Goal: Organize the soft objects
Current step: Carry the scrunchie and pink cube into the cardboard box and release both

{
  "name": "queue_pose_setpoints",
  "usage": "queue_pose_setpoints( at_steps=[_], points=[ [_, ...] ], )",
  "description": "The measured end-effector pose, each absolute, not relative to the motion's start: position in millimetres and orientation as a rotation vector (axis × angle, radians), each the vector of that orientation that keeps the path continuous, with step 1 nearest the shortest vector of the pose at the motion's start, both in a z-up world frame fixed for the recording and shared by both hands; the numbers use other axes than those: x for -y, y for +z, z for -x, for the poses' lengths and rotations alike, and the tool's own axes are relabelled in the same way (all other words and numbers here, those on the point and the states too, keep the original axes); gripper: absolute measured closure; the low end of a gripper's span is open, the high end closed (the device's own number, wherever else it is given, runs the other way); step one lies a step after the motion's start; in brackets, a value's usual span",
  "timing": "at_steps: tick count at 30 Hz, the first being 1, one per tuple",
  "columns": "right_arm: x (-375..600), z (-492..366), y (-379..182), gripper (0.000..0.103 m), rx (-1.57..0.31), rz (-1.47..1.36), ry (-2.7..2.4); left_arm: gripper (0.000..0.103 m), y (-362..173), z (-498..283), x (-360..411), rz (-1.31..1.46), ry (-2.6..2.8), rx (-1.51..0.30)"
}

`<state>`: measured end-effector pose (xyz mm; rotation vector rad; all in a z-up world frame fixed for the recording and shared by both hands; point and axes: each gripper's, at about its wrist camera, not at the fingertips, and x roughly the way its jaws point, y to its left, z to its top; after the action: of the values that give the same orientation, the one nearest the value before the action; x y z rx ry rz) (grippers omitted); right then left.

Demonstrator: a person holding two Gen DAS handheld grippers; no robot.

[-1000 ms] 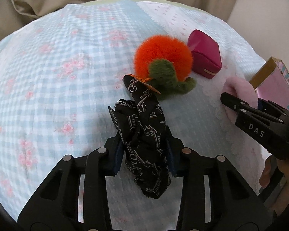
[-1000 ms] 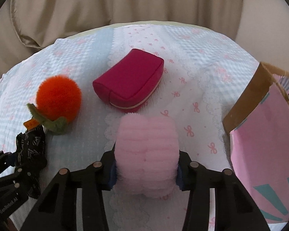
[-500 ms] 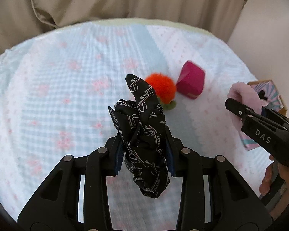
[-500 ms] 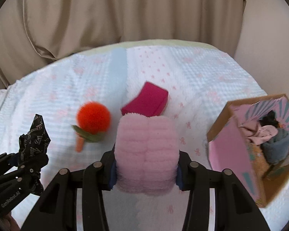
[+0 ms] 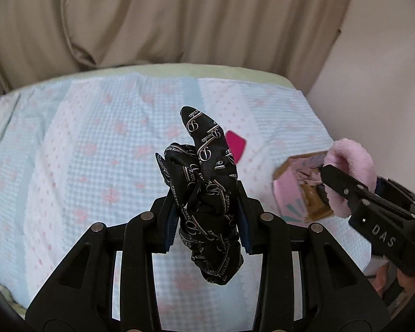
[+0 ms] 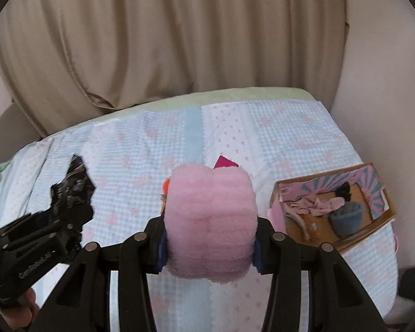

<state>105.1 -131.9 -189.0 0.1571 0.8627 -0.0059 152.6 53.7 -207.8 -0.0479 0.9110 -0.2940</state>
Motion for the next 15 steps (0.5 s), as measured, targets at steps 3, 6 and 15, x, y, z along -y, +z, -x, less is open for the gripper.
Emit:
queue_pose_setpoints(
  at_steps=[3, 6, 15],
  points=[
    [148.3, -89.4, -167.8, 0.06, -0.846, -0.121, 0.019, 0.07, -182.3, -140.6, -27.8, 0.039, -0.299, -0.888],
    [173.6, -75.4, -151.4, 0.06, -0.828, -0.104, 0.023, 0.07, -163.3, -130.9, 3.6, 0.041, -0.319, -0.871],
    [287.2, -61.0, -147.4, 0.06, -0.83, -0.133, -0.049, 0.07, -152.8, -126.8, 125.7, 0.048, -0.387, -0.871]
  ],
)
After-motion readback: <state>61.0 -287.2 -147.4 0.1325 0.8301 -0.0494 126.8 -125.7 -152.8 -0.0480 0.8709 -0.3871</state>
